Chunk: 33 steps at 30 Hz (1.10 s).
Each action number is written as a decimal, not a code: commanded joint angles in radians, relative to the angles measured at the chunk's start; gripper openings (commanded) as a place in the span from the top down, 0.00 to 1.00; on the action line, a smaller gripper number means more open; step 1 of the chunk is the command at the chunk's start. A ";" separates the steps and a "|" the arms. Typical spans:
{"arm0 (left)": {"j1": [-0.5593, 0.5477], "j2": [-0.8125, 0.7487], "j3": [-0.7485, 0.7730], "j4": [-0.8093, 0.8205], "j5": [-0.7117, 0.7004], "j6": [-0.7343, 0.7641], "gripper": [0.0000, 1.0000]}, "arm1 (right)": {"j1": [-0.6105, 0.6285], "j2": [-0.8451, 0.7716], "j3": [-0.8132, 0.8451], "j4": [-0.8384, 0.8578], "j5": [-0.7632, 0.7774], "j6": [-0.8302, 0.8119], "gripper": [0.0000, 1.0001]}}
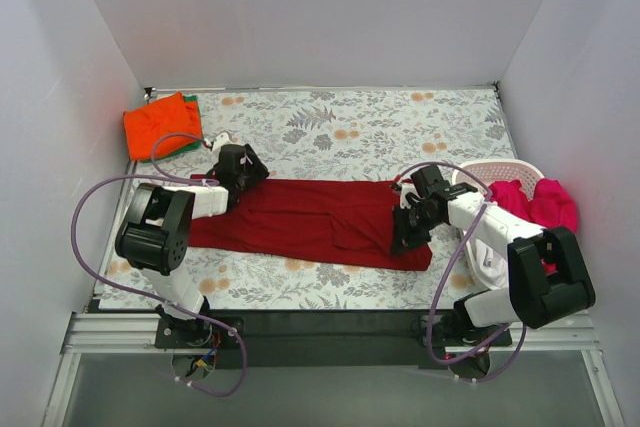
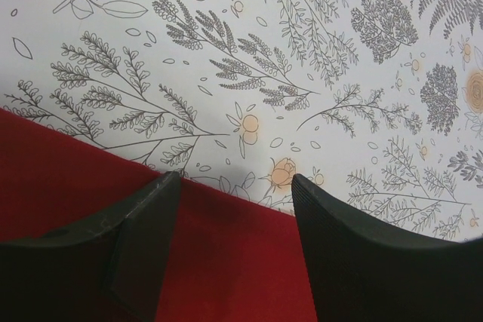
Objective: Fold and stack the t-shirts
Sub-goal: Fold the tshirt
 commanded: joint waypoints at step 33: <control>-0.154 -0.080 -0.120 -0.076 -0.104 -0.067 0.43 | 0.001 0.136 0.094 0.331 0.373 0.111 0.62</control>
